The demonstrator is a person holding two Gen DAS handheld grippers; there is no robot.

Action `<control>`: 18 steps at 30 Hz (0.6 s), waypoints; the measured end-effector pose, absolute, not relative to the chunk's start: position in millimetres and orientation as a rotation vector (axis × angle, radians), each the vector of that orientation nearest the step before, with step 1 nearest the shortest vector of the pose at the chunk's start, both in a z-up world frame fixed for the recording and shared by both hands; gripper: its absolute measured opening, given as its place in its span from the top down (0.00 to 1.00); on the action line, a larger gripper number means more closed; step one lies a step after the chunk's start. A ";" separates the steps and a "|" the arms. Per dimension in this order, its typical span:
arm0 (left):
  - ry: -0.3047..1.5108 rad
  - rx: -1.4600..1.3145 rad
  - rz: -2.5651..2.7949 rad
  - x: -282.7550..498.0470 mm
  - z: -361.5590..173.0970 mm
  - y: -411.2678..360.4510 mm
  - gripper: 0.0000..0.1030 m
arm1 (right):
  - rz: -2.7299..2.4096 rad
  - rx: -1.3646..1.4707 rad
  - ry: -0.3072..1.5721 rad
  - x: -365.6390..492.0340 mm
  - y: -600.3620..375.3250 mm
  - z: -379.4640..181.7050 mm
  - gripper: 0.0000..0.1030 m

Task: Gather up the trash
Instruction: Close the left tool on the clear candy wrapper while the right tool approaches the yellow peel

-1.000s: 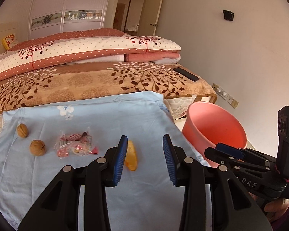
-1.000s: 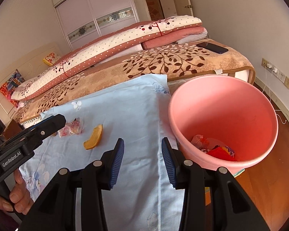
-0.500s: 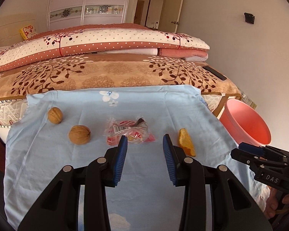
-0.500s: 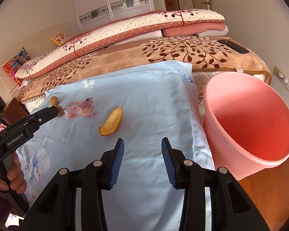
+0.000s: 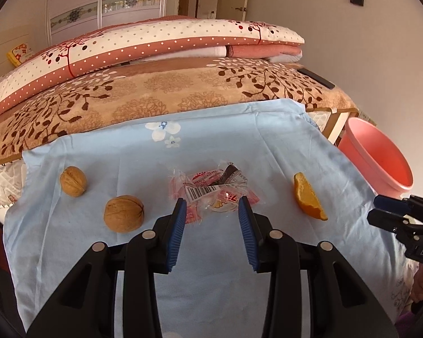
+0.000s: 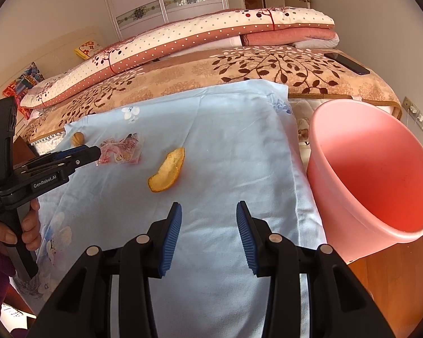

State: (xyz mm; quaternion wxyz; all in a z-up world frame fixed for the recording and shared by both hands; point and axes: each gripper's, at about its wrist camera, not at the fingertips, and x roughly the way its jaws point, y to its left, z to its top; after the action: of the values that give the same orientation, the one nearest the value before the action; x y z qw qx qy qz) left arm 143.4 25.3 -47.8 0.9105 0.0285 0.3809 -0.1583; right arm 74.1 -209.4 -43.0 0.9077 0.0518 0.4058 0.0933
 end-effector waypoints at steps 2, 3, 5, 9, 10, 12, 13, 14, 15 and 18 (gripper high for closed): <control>0.793 0.074 -0.322 147.9 -52.1 26.6 0.63 | 0.192 0.103 0.840 74.5 -208.4 -43.3 0.61; 0.796 0.079 -0.314 150.7 -54.1 27.5 0.63 | 0.191 0.100 0.841 74.9 -207.6 -43.4 0.61; 0.801 0.088 -0.301 155.9 -57.7 28.4 0.63 | 0.189 0.093 0.844 75.6 -206.1 -43.8 0.62; 0.819 0.066 -0.308 163.5 -64.1 30.1 0.63 | 0.189 0.085 0.847 76.2 -204.3 -44.2 0.62; 0.827 0.062 -0.311 165.2 -64.9 29.8 0.63 | 0.188 0.084 0.848 76.5 -204.1 -44.7 0.61; 0.831 0.049 -0.319 167.1 -65.4 30.3 0.63 | 0.184 0.083 0.855 77.5 -203.6 -46.2 0.61; 0.831 0.047 -0.319 168.0 -65.4 30.0 0.63 | 0.183 0.084 0.860 78.1 -203.6 -47.1 0.62; 0.828 0.047 -0.318 168.5 -65.2 29.9 0.63 | 0.182 0.086 0.864 78.9 -203.9 -47.9 0.62; 0.826 0.046 -0.322 168.5 -65.0 29.3 0.63 | 0.182 0.088 0.868 79.7 -204.1 -48.5 0.62; 0.825 0.050 -0.333 169.6 -65.1 26.8 0.63 | 0.181 0.091 0.871 79.8 -204.0 -49.6 0.62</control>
State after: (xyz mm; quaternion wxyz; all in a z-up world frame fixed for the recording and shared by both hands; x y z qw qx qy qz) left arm 169.6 26.8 -65.1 0.9024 0.0242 0.3989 -0.1610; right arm 79.9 -204.0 -49.6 0.9016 0.0440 0.4213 0.0874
